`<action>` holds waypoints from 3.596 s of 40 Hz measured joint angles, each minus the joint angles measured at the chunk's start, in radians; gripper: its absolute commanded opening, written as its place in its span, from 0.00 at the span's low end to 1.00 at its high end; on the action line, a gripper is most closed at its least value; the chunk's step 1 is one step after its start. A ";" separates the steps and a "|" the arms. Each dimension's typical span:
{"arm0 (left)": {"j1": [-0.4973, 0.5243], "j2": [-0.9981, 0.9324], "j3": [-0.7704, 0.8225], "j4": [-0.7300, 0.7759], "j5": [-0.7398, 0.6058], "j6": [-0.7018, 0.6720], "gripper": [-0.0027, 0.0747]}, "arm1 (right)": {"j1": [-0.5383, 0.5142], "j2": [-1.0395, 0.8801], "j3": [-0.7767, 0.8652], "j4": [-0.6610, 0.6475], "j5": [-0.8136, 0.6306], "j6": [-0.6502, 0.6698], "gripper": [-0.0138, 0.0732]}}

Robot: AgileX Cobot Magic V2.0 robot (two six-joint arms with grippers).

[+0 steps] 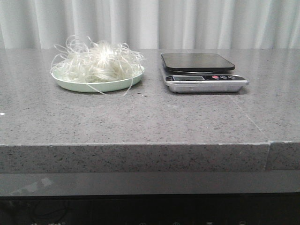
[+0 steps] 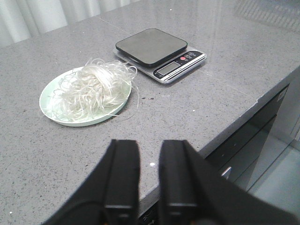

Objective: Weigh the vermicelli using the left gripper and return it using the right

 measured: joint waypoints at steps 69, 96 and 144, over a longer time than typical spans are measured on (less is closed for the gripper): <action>0.564 -0.446 0.752 -0.036 -0.662 0.000 0.24 | 0.000 -0.001 0.002 0.000 0.004 0.000 0.33; 0.574 -0.446 0.752 -0.042 -0.679 0.000 0.24 | 0.000 -0.001 0.002 0.000 0.004 0.000 0.33; 0.574 -0.446 0.752 -0.042 -0.679 0.000 0.24 | -0.535 -0.498 0.806 -0.010 -0.763 0.000 0.33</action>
